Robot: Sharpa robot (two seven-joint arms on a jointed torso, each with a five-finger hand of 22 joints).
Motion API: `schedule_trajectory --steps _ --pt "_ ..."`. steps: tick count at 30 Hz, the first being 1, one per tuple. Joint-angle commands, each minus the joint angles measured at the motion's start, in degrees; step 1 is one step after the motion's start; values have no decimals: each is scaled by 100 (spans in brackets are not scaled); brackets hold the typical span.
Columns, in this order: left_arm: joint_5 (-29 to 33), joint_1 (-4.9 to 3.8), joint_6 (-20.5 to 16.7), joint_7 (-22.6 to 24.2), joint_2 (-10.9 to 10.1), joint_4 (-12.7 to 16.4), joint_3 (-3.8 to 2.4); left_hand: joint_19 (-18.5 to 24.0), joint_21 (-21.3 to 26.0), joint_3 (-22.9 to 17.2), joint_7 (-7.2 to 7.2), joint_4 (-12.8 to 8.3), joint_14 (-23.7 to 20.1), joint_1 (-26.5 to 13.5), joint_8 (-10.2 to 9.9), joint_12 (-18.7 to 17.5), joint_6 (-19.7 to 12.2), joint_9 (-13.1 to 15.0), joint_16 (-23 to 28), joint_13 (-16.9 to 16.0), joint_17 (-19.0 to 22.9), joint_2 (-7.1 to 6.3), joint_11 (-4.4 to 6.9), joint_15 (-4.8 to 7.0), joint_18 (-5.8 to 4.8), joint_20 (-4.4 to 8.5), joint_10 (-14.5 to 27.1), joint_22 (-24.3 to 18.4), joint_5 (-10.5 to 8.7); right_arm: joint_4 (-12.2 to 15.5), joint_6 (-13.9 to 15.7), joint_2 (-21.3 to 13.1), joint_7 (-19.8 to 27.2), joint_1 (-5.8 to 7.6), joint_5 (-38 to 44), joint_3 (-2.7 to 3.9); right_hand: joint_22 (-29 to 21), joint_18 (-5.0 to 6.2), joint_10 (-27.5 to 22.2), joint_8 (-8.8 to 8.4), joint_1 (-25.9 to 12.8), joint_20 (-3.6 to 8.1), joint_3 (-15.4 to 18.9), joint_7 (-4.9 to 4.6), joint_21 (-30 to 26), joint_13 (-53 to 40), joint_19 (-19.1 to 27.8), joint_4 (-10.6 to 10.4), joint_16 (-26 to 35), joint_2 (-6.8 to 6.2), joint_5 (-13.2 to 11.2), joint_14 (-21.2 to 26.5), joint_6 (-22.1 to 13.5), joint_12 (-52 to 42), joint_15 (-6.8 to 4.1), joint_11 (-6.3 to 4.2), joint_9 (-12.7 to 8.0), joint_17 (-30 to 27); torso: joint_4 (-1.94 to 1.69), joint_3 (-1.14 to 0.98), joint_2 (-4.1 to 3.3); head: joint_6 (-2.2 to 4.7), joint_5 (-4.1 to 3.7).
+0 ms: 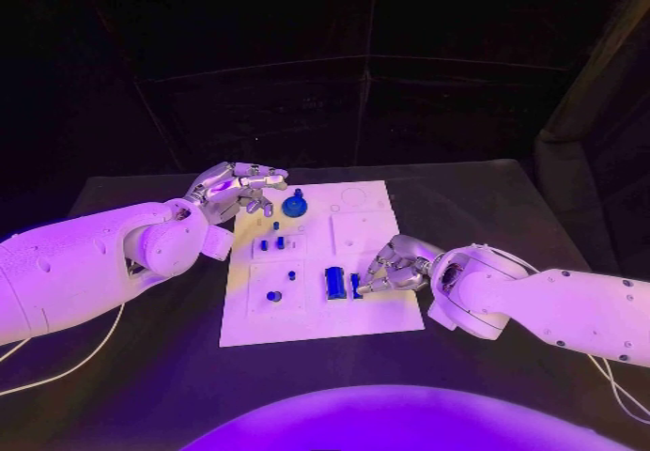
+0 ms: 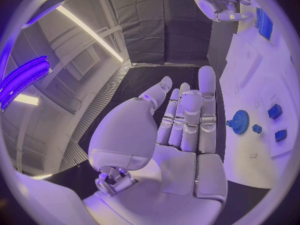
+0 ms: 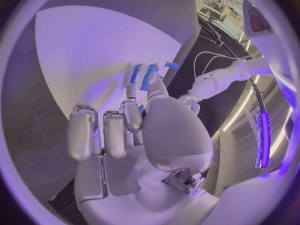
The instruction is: Assemble the parts on the task board
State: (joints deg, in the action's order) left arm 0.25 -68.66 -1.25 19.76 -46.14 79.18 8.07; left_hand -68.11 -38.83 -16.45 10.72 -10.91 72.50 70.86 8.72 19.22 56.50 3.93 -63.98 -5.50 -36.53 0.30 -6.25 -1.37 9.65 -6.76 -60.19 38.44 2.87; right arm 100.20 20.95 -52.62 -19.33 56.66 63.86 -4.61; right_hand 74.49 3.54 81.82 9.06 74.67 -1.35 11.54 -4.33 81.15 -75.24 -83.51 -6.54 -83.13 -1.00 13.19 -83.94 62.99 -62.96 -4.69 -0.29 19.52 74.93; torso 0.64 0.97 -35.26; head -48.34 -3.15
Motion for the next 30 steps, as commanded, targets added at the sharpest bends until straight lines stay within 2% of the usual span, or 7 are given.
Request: schedule_trajectory --steps 1,6,10,18,26,27,30 --pt "20 -7 1 135 18 -34 -4 39 57 80 -7 12 -168 -58 37 37 -54 8 169 -11 268 -29 -7 -10 74 -36 51 -22 -10 -99 344 -68 1531 56 -1586 6 -183 18 -151 -83 124 -66 8 -59 -125 462 75 71 91 79 -23 -351 -139 285 74 44 -30 203 1 18 34 71 -22" --pt "186 -7 -155 317 82 -180 -3 697 688 352 -48 91 -1081 -98 169 127 15 20 1117 -4 1028 -69 -2 -71 74 -107 94 -370 -3 -583 345 -10 2710 260 -3160 9 -677 120 -535 -191 373 -125 -48 -139 -457 1006 306 233 334 199 -131 -256 -297 1111 131 109 -93 -122 4 41 139 176 -3" --pt "390 -2 -331 554 168 -387 -3 1404 1540 469 -84 128 -1668 -48 193 -33 76 -3 2440 139 1704 16 -54 -244 20 -278 46 -923 -20 -1299 128 254 3493 440 -4341 11 -3955 681 -1908 -379 635 -267 -104 -300 -3102 2987 2069 356 3562 418 -220 1186 -473 3887 332 286 -225 -3679 14 72 273 289 12" --pt "691 12 -641 837 375 -776 -4 2602 2736 563 -8 149 -2284 -17 -39 -599 -28 -24 4050 199 2478 69 -241 -656 -67 -655 135 -1717 -12 -2362 -296 803 4261 573 -5207 38 -6047 680 -2228 -521 672 -1180 4 -585 -6278 5567 3092 603 7025 577 -696 2590 -794 5730 1029 908 -763 -5880 -21 77 345 550 38" --pt "827 50 -952 928 608 -1082 -5 3914 3479 825 -17 188 -2678 38 -356 -1280 -214 -19 5025 189 2956 93 -391 -833 34 -980 642 -2517 -18 -2982 -444 1225 4619 599 -5426 82 -6905 711 -2175 -546 350 -1276 15 -626 -7396 6767 2737 1061 7922 683 -655 2351 -846 5925 1239 937 -1288 -6910 -64 50 395 784 72" --pt "626 53 -665 683 589 -1053 1 4735 3883 1058 -350 459 -4040 -2128 -872 -1449 -1825 -393 5409 550 3151 -30 -83 -537 -286 -476 2237 -2885 -287 -2939 -205 1202 4165 589 -5063 76 -7047 365 -3983 -906 -1960 -849 -341 -298 -7584 6961 4447 654 8313 514 -875 4190 -2462 6296 1001 654 -1471 -7059 -46 66 366 741 63" --pt "617 65 -716 688 582 -1023 -11 4929 3883 1115 -385 506 -4260 -2420 -872 -1922 -2099 -393 5521 550 3209 -30 -37 -490 -286 -411 2516 -2990 -287 -2900 -154 1194 4180 584 -5090 83 -7449 365 -4231 -906 -2337 -798 -384 -263 -7667 7055 4646 654 8313 100 -866 4410 -2709 6296 977 632 -1532 -7493 -47 60 368 767 72"
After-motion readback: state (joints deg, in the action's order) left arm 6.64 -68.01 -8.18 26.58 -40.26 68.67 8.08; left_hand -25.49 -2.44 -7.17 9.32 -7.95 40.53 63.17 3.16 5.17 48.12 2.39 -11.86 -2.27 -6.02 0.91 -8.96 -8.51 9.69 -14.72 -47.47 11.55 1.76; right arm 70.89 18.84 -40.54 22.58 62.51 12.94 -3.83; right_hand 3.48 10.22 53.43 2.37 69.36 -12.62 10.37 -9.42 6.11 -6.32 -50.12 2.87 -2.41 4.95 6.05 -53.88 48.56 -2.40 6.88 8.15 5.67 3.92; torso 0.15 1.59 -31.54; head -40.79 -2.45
